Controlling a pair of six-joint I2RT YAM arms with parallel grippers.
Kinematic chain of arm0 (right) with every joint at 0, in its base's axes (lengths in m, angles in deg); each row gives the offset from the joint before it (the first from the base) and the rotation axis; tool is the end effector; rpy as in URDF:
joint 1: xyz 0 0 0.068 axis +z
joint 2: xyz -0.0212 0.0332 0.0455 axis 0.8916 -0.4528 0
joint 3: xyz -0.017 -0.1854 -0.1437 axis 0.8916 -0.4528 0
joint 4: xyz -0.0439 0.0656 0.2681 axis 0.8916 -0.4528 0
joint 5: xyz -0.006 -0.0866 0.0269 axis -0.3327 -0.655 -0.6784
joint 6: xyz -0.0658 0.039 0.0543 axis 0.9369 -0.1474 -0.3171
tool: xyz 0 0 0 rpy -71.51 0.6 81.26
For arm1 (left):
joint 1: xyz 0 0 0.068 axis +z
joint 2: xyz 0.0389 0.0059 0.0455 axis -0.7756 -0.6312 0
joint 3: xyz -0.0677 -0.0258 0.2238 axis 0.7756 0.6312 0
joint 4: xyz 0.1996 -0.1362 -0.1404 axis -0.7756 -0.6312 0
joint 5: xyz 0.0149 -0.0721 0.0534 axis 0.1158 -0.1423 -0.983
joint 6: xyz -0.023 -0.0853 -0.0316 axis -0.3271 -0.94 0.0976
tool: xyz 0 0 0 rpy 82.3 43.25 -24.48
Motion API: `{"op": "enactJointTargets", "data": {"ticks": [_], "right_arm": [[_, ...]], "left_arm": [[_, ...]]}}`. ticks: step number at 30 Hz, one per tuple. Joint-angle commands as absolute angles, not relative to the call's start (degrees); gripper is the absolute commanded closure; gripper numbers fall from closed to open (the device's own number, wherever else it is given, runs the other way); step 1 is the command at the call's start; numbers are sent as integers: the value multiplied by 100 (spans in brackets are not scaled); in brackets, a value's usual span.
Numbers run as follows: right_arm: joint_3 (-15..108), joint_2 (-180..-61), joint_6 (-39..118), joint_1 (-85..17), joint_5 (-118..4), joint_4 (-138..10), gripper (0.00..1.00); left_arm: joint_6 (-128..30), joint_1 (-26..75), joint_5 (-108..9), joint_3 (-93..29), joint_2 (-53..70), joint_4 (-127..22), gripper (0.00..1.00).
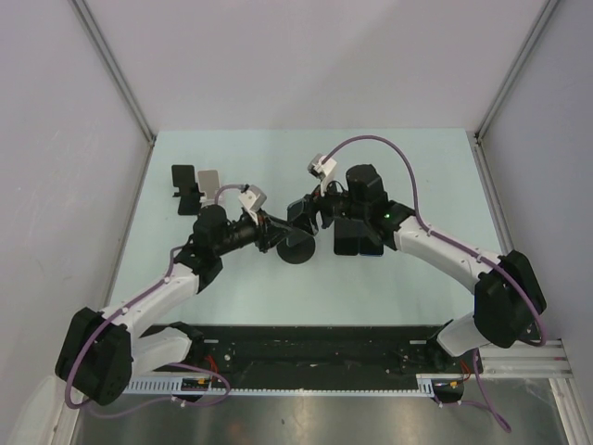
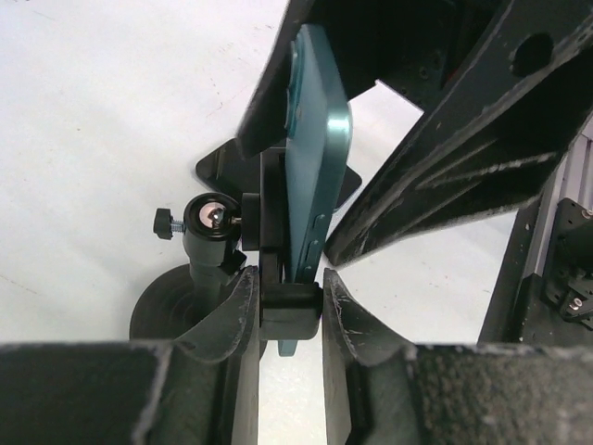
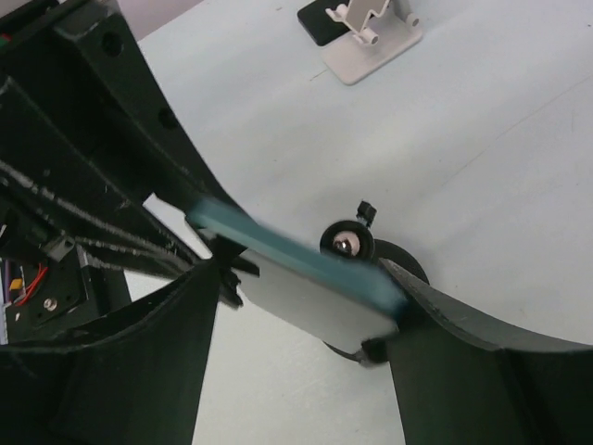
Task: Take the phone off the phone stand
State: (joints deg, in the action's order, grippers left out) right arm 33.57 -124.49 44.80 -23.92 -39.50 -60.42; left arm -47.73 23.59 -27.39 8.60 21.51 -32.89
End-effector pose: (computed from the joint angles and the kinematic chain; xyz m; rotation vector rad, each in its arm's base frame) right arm 0.2952 0.2865 0.2464 -0.9179 1.7373 0.8865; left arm 0.2637 -0.1843 0.2042 0.6629 1.6796 -0.9336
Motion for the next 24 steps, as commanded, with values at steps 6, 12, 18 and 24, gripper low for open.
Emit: {"op": "enactJointTargets", "data": {"ticks": [6,12,18,24], "right_arm": [[3311,-12286,4358,-3038,-3261,-5756,100],[3311,-12163,4156,-2827,-3725,-5545,75],[3311,-11759,4085,-2441,-4683,-5633,4],[3284,-11793,4129,-1703,-5940,-5353,0]], "left_arm": [[-4990,2941,-1798,767,2180,-3112,100],[-5262,2915,-2272,767,2250,-3121,99],[-5315,2625,-2940,881,2435,-3121,100],[-5324,2537,-3125,882,2453,-3121,100]]}}
